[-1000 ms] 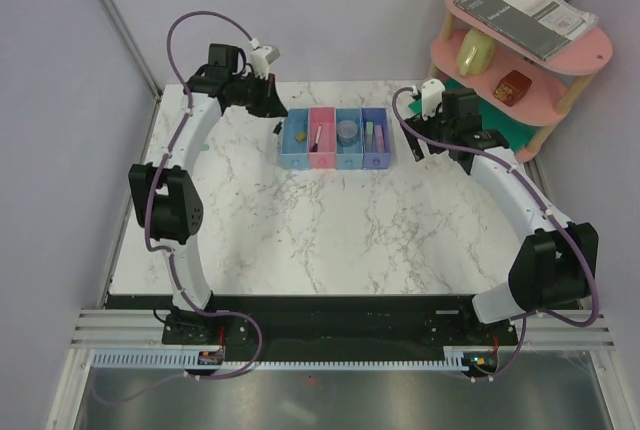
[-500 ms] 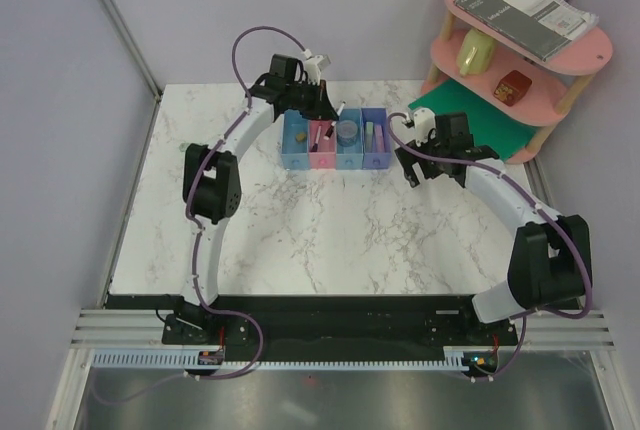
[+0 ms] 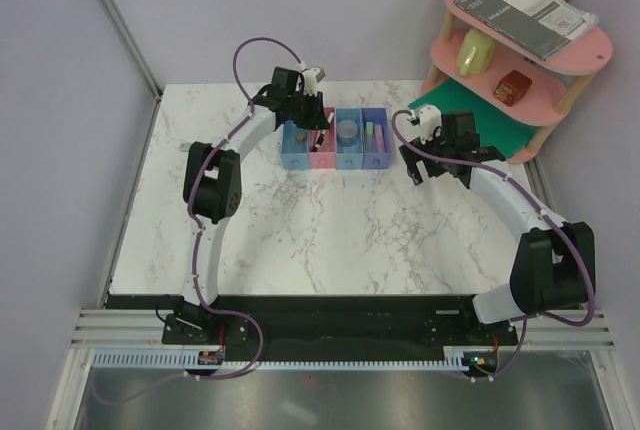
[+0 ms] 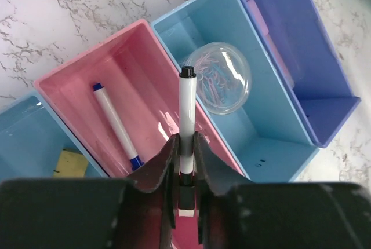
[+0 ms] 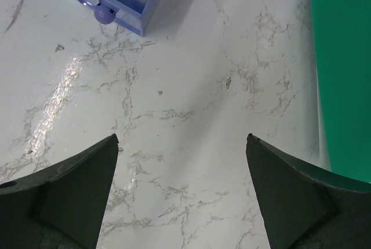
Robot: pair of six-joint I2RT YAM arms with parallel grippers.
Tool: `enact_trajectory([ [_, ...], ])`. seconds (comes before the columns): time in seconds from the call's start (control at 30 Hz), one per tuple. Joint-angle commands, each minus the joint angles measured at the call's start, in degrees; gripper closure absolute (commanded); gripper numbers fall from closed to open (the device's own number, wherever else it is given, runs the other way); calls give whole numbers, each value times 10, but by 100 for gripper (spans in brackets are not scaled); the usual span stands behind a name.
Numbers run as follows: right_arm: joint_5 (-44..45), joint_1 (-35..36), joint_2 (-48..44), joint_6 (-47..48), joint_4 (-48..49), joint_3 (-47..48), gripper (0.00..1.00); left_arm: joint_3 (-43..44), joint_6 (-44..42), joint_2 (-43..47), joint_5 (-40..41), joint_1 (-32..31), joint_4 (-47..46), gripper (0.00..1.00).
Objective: Sort the stationery into containers
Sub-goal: Place the pen in the storage box, then pick up the stationery from the center of the board.
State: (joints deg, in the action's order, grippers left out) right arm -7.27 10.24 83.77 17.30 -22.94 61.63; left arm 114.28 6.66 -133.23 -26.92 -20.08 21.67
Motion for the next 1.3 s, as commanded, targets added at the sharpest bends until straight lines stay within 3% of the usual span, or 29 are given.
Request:
enact_trajectory([
  [0.0,-10,-2,-26,-2,12,3,2,-2,-25,30,25,-3,-25,71],
  [0.03,-9,-4,-28,-1,12,4,2,-1,-25,32,22,-3,-24,67],
  [0.13,-7,-8,-33,2,10,2,2,2,-24,47,9,-2,-24,42],
  [0.2,-7,-9,-34,2,10,1,2,0,-26,67,-1,-2,-24,31],
  [0.3,-8,-13,-40,3,8,-1,2,2,-53,104,-22,-1,-2,27],
  [0.4,-7,-14,-46,5,5,0,2,-7,-164,171,-18,5,46,20],
  [0.43,-7,-15,-48,6,4,0,2,-22,-252,187,-16,7,65,12],
  [0.5,-7,-16,-50,10,3,1,2,-47,-354,222,-3,20,113,10],
  [0.53,-7,-19,-51,12,2,1,2,-86,-447,252,11,27,120,6],
  [0.63,-13,-22,-48,13,4,2,2,-154,-608,287,75,64,150,2],
  [0.73,-23,-22,-46,10,4,3,2,-169,-693,280,123,122,178,2],
  [0.97,-31,-23,-44,7,5,0,2,-155,-839,223,129,239,202,2],
  [1.27,-31,-24,-46,6,-3,2,2,-85,-974,131,142,283,217,2],
])
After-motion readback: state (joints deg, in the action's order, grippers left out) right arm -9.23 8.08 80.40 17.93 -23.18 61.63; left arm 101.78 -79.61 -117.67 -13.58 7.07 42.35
